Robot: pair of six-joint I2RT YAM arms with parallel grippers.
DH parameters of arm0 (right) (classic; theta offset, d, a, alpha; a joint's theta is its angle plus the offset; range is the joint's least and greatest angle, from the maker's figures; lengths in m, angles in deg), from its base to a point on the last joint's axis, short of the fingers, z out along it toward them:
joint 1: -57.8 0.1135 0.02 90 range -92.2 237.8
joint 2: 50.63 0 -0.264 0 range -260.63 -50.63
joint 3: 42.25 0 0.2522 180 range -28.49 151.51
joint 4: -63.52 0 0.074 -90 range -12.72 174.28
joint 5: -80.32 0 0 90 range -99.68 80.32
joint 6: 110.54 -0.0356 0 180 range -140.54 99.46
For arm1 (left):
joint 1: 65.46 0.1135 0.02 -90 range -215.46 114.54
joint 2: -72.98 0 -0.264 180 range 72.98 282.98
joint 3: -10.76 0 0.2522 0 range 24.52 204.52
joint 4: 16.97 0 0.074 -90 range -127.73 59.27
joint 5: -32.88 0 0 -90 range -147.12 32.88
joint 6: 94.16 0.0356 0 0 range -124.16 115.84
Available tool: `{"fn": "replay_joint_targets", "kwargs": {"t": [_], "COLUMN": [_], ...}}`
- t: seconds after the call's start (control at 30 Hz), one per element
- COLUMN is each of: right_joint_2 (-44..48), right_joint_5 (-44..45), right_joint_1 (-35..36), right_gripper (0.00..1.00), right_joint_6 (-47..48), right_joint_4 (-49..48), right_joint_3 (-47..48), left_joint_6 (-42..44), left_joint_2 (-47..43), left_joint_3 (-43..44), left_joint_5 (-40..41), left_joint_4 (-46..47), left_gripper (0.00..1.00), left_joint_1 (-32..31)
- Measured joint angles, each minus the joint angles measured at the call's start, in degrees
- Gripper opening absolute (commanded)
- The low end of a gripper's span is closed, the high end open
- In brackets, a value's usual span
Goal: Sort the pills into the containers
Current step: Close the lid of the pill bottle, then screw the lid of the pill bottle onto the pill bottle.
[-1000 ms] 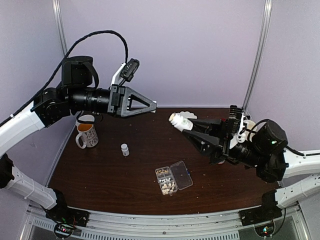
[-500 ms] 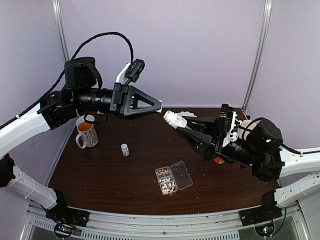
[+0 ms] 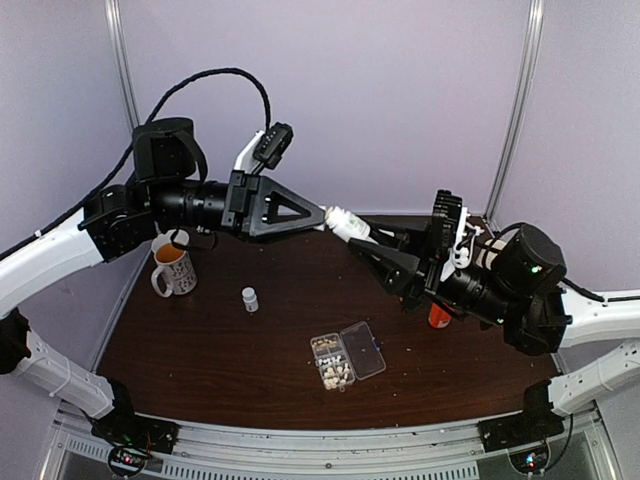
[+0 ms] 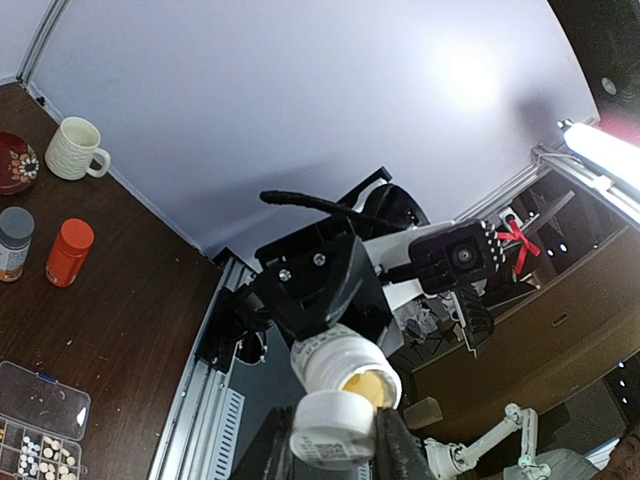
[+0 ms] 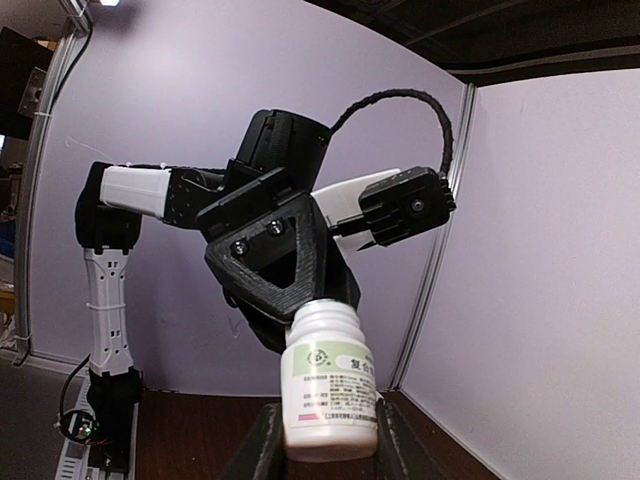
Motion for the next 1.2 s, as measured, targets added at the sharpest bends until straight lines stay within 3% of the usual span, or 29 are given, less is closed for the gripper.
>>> {"fn": "replay_joint_targets", "kwargs": {"t": [0.4, 0.9, 1.2], "right_joint_2": [-0.07, 0.63, 0.02], "right_joint_5": [0.2, -0.07, -0.13], "right_joint_1": [0.02, 0.0, 0.0], "right_gripper": [0.0, 0.0, 0.0], "right_joint_6": [2.19, 11.28, 13.68], "right_joint_4": [9.29, 24.39, 26.56], "right_joint_3": [3.08, 9.49, 10.43], "left_joint_6": [0.02, 0.04, 0.04], "left_joint_2": [-0.66, -0.66, -0.66], "left_joint_3": [-1.07, -1.2, -1.2], "left_joint_5": [0.52, 0.22, -0.15], "left_joint_4": [-0.85, -3.17, -4.74], "left_gripper": [0.06, 0.1, 0.16], "left_joint_1": [0.02, 0.07, 0.39]}}
